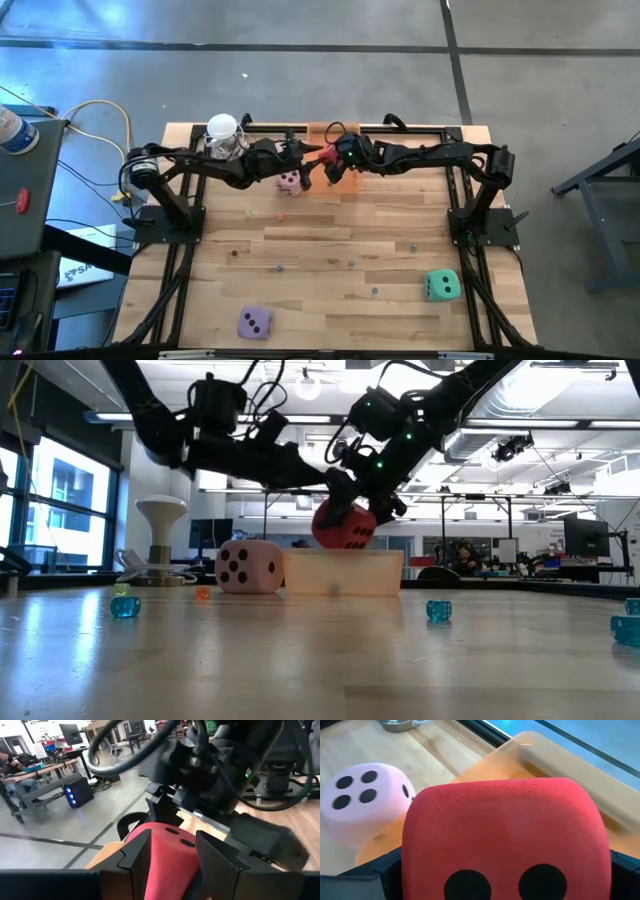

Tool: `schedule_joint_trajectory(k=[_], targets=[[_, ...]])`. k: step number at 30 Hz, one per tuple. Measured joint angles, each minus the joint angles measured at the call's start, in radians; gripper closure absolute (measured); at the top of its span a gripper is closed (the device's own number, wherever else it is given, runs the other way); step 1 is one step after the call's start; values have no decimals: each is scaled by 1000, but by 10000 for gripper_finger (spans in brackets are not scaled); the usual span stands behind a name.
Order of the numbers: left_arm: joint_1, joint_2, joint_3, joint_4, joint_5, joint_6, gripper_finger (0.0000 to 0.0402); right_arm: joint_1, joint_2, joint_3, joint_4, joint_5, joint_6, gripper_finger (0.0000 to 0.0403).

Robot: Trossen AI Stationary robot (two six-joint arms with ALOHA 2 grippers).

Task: Pick & Place Dice
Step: Put the red die into the orange bin

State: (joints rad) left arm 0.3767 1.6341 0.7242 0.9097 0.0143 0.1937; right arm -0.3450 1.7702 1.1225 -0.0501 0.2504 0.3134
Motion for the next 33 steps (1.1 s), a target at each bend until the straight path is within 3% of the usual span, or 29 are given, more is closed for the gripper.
schedule_joint_trajectory(k=[13,19,24,33], targets=[[-32,68,89,14,-6,47,253,6,16,-2,15,-47,-20,3],[1,117,91,-13,-5,27,254,26,26,-3,36,-35,-73,3],[33,148,94,-14,100,-42,254,55,27,-5,64,22,-129,3],[48,153,94,-92,48,-42,254,57,27,-6,45,62,-136,3]])
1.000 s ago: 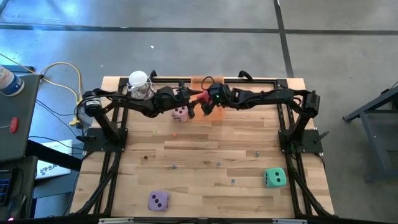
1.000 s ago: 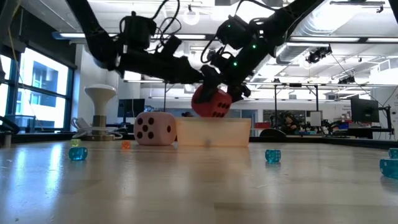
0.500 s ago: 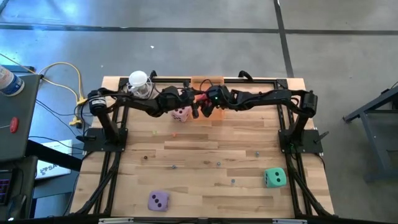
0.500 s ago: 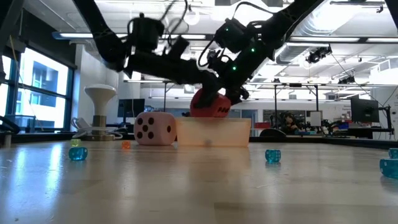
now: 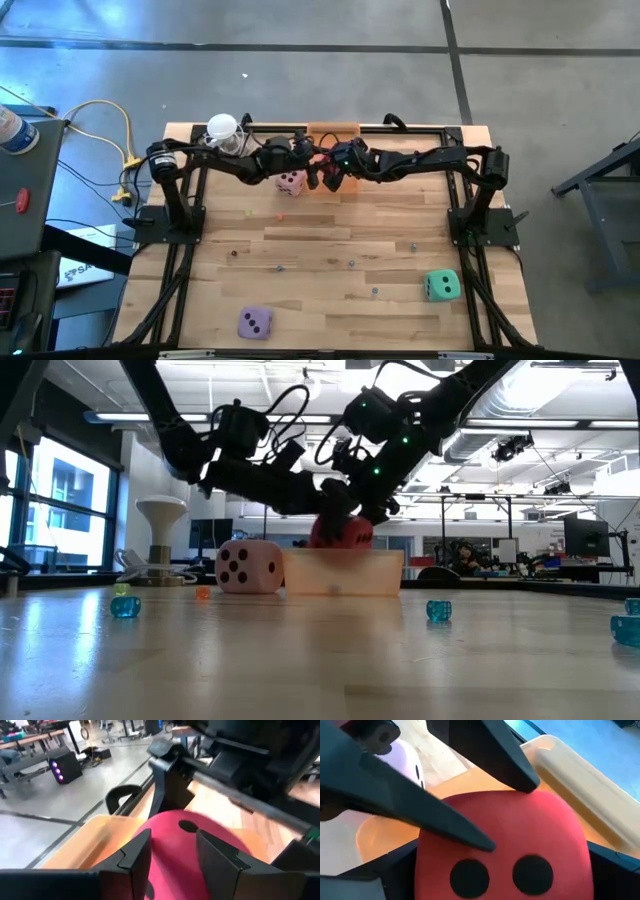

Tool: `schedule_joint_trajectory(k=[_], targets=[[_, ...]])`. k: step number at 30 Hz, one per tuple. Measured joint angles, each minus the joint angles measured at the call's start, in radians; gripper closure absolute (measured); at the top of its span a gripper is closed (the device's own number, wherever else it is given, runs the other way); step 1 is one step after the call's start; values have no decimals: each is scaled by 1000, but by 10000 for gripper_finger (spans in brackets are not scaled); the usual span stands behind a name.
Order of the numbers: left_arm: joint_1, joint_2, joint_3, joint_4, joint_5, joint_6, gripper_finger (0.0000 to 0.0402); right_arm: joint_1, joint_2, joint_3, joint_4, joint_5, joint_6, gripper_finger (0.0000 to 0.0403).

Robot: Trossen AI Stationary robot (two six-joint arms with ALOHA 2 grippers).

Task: Pick & Place Dice
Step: Put the red die into the orange bin, then put the light blue die into the orange bin

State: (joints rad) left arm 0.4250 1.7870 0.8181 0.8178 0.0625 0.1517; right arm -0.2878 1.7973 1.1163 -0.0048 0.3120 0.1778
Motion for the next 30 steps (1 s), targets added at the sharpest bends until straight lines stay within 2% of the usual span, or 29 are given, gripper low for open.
schedule_joint_trajectory(k=[13,20,25,30], targets=[[25,0,-1,-67,64,-50,254,10,0,0,27,4,-31,3],[26,9,-6,-101,120,-56,254,31,-6,7,116,0,-99,3],[26,7,-6,-98,111,-48,254,27,-6,6,116,0,-94,3],[30,-6,-6,-96,113,-47,254,42,-10,5,132,57,-127,3]])
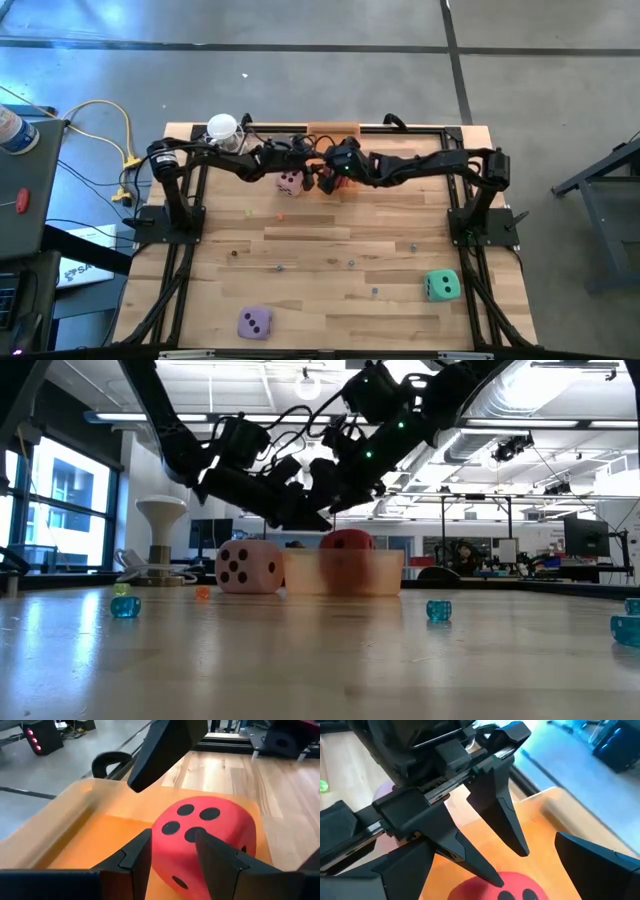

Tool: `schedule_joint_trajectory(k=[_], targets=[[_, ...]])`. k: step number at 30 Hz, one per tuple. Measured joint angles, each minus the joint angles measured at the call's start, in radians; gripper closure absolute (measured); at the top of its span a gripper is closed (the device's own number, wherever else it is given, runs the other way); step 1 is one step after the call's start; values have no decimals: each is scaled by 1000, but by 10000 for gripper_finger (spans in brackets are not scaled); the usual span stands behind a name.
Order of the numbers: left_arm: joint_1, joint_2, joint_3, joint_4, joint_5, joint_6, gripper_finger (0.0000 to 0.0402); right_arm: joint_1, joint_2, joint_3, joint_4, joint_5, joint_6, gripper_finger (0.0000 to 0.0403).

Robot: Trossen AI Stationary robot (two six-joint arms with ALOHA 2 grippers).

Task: Pick & Place Dice
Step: Put the light blue die into the orange bin

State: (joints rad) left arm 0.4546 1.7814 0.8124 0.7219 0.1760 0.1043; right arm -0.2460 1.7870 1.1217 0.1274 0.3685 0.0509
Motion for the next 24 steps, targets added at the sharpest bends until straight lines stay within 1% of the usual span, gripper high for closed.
schedule_joint_trajectory(k=[5,8,11,17,21,24], targets=[[5,-82,1,-33,0,-3,254,25,-40,0,2,107,-25,3],[-3,-180,1,-114,-2,27,254,55,-70,0,-19,169,-26,3],[-23,-300,1,-234,-31,65,254,94,-104,-1,-110,237,-2,3],[-98,-553,1,-513,-84,86,254,216,-164,-1,-309,384,142,3],[-184,-708,2,-709,-117,80,254,330,-199,-1,-447,484,279,3],[-263,-802,2,-830,-164,28,254,424,-218,-1,-558,547,406,3]])
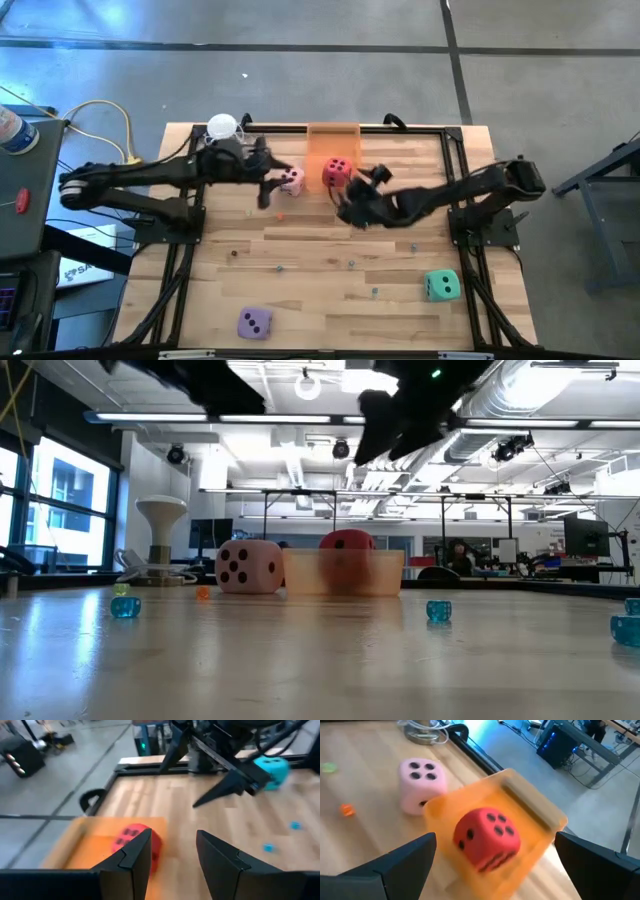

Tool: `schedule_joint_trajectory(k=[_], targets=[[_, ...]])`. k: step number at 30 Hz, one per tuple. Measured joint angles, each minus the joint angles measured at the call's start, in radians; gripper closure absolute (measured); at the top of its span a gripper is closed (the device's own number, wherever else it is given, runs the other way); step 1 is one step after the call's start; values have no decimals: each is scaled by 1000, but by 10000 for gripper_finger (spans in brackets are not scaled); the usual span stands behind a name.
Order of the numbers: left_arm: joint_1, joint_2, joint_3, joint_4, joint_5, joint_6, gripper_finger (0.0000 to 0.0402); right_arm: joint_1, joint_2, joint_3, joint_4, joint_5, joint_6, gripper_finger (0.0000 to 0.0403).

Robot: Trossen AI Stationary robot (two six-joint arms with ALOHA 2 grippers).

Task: Pick & Place Dice
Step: Put the light blue die into the orange bin

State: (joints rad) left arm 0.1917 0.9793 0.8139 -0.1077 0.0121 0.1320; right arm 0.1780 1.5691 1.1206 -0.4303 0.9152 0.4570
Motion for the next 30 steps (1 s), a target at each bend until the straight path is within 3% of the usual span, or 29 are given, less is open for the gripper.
schedule_joint_trajectory(k=[6,9,13,20,30], targets=[[-185,-80,0,-134,-56,-167,254,205,-14,0,-161,150,221,3],[-286,-70,0,-169,-77,-218,254,287,-13,-1,-182,158,277,3],[-426,-31,0,-179,-155,-269,254,361,-13,-1,-158,81,333,3],[-640,57,0,-157,-444,-321,254,426,-2,-1,10,-117,328,3],[-728,173,0,-94,-462,-263,254,426,0,-2,56,-262,324,3]])
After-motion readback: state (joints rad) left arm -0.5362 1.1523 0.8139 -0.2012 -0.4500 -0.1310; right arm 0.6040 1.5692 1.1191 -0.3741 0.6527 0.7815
